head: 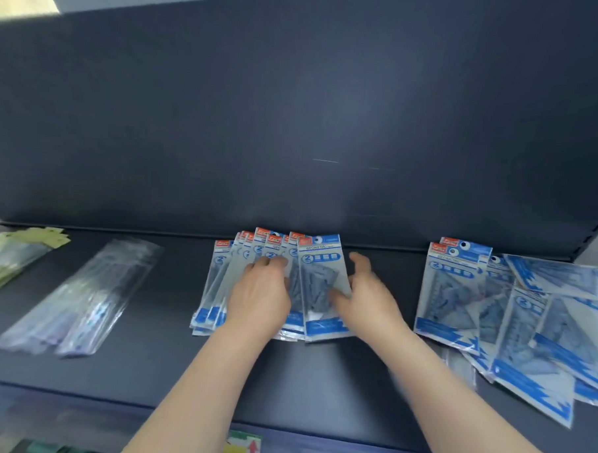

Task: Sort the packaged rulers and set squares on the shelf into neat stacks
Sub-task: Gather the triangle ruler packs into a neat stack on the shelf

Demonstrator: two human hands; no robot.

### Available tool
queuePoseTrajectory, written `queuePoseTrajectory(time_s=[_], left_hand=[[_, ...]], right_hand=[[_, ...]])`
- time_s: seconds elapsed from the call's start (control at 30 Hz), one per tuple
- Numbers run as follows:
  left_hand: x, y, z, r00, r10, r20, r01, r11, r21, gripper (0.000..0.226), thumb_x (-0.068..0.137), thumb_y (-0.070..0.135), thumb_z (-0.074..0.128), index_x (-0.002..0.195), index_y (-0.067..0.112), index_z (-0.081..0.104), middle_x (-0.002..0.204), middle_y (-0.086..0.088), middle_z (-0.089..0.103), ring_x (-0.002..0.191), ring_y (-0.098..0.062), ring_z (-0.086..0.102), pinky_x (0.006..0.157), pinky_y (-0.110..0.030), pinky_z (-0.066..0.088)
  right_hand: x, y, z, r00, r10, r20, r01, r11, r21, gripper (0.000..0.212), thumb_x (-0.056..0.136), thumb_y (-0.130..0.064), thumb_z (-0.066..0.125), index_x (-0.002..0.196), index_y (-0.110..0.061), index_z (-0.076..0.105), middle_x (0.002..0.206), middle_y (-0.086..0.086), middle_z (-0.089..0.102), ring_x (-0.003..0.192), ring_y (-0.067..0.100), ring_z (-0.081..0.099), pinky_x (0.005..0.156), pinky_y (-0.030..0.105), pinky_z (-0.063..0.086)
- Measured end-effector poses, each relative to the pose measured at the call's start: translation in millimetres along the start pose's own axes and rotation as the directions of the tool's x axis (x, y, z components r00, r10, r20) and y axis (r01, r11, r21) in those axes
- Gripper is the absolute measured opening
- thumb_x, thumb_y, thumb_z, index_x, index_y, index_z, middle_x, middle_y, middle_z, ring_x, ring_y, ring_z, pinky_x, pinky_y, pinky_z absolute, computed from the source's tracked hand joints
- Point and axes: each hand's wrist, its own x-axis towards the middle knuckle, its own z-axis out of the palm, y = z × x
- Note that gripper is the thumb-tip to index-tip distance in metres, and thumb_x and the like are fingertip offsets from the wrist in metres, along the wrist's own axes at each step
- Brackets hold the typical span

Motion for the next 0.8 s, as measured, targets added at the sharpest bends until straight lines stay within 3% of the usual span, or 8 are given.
queuePoseTrajectory(time_s=[0.07,0.13,0.3,0.5,0.7,0.8], left_hand=[[1.7,-2.0,-1.5,0.998,0.064,0.002,-0.064,0.998,-0.028,0.039,0.095,0.009,0.044,0.131,0.020,0.055,0.127,-0.007,0.055,0.116,-0.029,0.050,0.086,-0.039,0.043],[5.2,-1.8,-0.8,0.992,0.126,0.028,-0.124,0.990,-0.062,0.037,0.096,0.011,0.045,0.127,0.022,0.059,0.126,-0.005,0.055,0.117,-0.028,0.050,0.089,-0.040,0.046],[13.6,21.2,5.2,0.967,0.250,0.056,-0.242,0.962,-0.126,0.031,0.095,0.019,0.048,0.124,0.022,0.061,0.128,-0.003,0.055,0.122,-0.027,0.046,0.090,-0.039,0.045],[11.2,86.9,24.5,0.907,0.384,0.172,-0.341,0.911,-0.234,0.036,0.094,0.033,0.056,0.128,0.021,0.056,0.127,-0.001,0.058,0.119,-0.024,0.053,0.094,-0.038,0.046],[2.0,153.8,55.1,0.894,0.360,0.265,-0.337,0.933,-0.129,0.059,0.091,0.051,0.055,0.132,0.011,0.043,0.131,-0.010,0.048,0.120,-0.030,0.046,0.092,-0.040,0.042],[-1.9,180.5,69.3,0.894,0.385,0.228,-0.384,0.922,-0.051,0.066,0.090,0.057,0.050,0.142,0.018,0.036,0.140,-0.007,0.037,0.125,-0.029,0.035,0.095,-0.041,0.040]], right_hand=[[-4.8,-4.9,12.5,0.994,-0.092,-0.052,0.067,0.928,-0.367,0.038,0.090,-0.032,0.050,0.127,-0.021,0.051,0.115,0.004,0.051,0.108,0.027,0.048,0.079,0.034,0.044],[-8.6,-8.8,18.5,0.990,-0.121,-0.075,0.071,0.875,-0.479,0.032,0.092,-0.035,0.047,0.118,-0.021,0.059,0.118,0.003,0.048,0.109,0.026,0.045,0.079,0.033,0.041],[-23.9,-0.3,-4.8,0.959,-0.135,-0.250,-0.021,0.843,-0.538,0.028,0.090,-0.033,0.052,0.112,-0.023,0.066,0.120,0.002,0.055,0.110,0.028,0.049,0.080,0.037,0.042],[-54.0,55.7,-68.7,0.906,0.096,-0.412,-0.323,0.785,-0.528,0.030,0.091,-0.029,0.050,0.118,-0.027,0.062,0.126,0.001,0.054,0.115,0.028,0.045,0.085,0.038,0.040],[-71.7,105.9,-113.2,0.868,0.215,-0.447,-0.431,0.774,-0.465,0.035,0.091,-0.033,0.050,0.124,-0.028,0.058,0.131,0.000,0.052,0.121,0.027,0.045,0.090,0.039,0.040],[-65.4,126.7,-141.2,0.855,0.240,-0.459,-0.456,0.770,-0.447,0.038,0.094,-0.037,0.046,0.131,-0.028,0.052,0.135,-0.001,0.049,0.125,0.026,0.042,0.091,0.040,0.039]])
